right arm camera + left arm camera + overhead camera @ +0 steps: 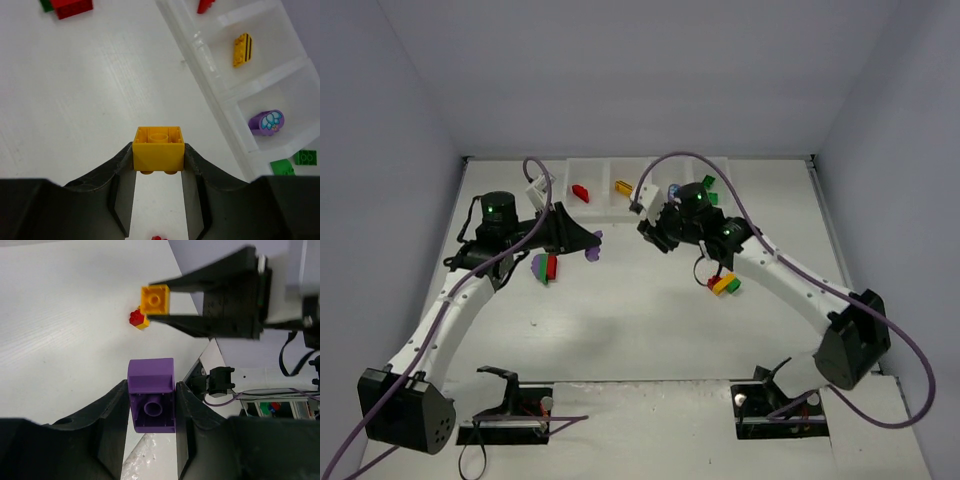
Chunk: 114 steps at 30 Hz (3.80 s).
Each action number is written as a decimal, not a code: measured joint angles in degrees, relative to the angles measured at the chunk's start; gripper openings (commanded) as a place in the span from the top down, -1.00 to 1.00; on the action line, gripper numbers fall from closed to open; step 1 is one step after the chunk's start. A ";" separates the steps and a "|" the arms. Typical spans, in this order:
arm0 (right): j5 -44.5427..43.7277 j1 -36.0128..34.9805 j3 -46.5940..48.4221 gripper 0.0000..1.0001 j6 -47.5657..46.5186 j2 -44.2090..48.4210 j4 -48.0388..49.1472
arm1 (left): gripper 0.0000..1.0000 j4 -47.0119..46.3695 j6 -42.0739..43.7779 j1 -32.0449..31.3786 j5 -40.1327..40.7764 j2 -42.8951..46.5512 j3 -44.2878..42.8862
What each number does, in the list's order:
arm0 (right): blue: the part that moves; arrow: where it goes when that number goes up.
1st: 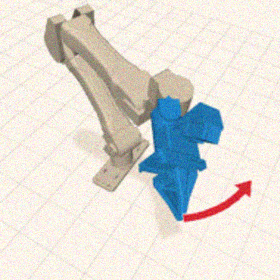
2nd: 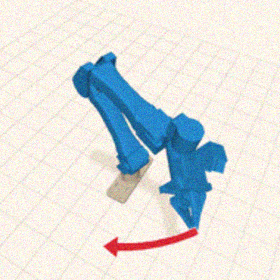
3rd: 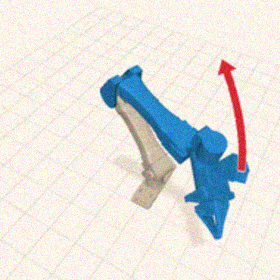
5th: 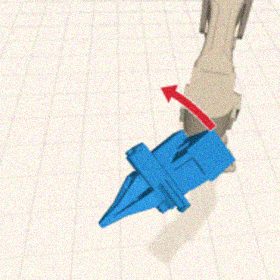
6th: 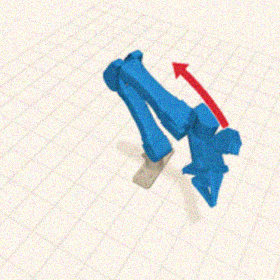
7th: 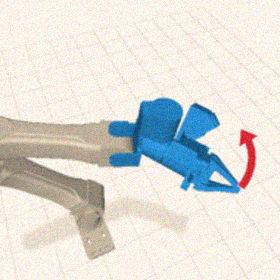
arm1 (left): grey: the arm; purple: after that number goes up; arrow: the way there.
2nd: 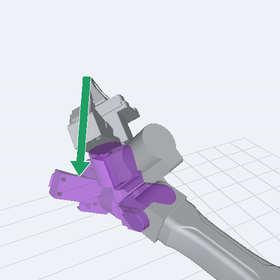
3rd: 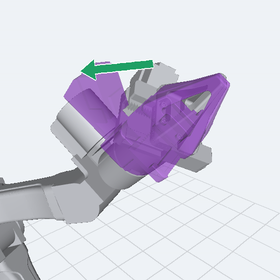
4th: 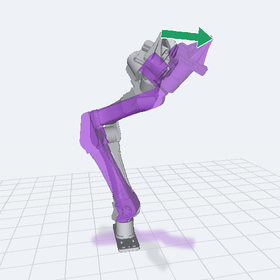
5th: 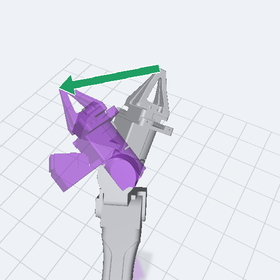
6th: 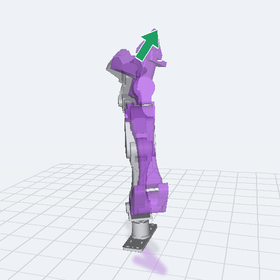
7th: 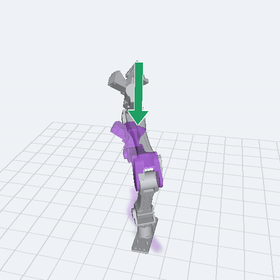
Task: Sort the legos into containers by color
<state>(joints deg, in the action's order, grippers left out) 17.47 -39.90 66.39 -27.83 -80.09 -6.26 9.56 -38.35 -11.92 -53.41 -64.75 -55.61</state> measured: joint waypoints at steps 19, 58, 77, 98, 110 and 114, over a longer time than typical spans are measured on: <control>-11.15 6.88 44.61 0.11 17.62 -52.04 7.21 | 1.00 11.98 5.38 0.00 11.50 13.31 1.16; 1.73 -4.83 7.80 -0.40 35.93 -6.49 19.65 | 1.00 -13.03 -20.09 -2.25 29.81 6.62 5.81; 4.00 -6.34 10.29 -0.21 37.99 -9.86 22.27 | 1.00 -14.43 -20.61 -5.07 33.00 5.18 5.51; 1.57 -7.45 10.97 0.94 37.20 -13.49 23.63 | 0.92 -16.04 -20.41 -5.64 35.15 5.07 5.25; -5.49 -4.37 10.95 1.00 31.34 -13.46 22.64 | -0.47 -6.47 -16.61 -5.62 41.31 7.48 5.16; -9.03 1.84 10.86 1.00 30.23 -13.57 20.28 | -0.47 2.84 -12.24 -4.74 47.34 8.83 3.45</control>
<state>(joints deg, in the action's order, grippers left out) 8.45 -38.06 77.25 2.39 -93.67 14.02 12.40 -50.59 -16.67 -6.07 -55.92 -52.16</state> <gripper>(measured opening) 0.264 0.734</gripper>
